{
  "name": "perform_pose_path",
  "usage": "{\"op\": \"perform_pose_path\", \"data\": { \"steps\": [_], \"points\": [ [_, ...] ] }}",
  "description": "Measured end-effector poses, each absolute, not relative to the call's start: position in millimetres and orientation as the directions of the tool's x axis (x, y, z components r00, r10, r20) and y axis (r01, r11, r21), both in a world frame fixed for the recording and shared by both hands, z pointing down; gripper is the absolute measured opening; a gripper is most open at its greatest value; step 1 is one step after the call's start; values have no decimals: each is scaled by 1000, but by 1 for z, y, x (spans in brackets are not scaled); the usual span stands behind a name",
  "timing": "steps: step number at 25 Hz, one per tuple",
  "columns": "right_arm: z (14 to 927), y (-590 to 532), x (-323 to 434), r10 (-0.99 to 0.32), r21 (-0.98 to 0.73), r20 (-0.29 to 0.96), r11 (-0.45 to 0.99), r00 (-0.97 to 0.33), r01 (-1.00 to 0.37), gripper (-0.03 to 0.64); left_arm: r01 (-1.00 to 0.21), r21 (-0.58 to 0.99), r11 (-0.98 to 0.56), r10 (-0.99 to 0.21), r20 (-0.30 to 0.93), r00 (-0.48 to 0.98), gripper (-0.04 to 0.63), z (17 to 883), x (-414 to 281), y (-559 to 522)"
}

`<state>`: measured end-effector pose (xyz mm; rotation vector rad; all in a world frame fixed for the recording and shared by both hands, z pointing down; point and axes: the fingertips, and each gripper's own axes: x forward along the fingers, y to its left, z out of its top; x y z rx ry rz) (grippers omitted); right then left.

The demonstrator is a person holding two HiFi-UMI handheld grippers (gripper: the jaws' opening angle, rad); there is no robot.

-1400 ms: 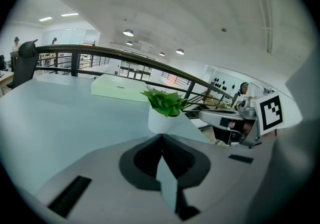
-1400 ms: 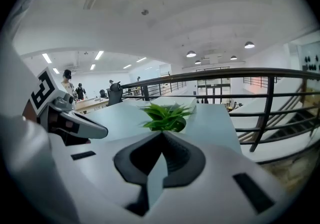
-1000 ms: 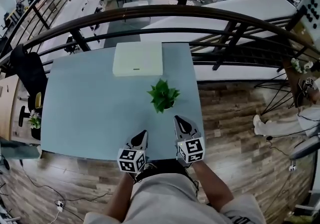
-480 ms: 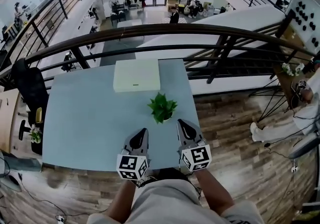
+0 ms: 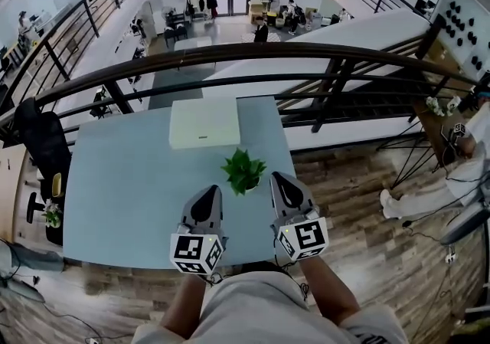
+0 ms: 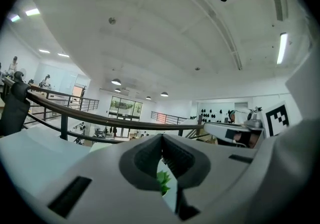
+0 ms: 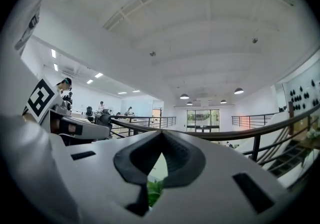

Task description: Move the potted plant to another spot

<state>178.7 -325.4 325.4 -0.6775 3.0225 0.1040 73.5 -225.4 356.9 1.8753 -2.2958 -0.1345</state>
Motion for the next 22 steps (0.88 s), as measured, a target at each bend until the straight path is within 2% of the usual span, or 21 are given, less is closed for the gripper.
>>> {"op": "perform_pose_path", "data": {
  "steps": [8,22],
  "points": [
    [304,-336,178,-418,73,-94,902,-903,-425,3,-976,117,184,-983,48,-180,12,338,76,-239],
    [307,-337,173,-397,95,-98,909,-913,-406,3,-976,112,189,-982,53,-184,12,342,73,-244]
  ]
}}
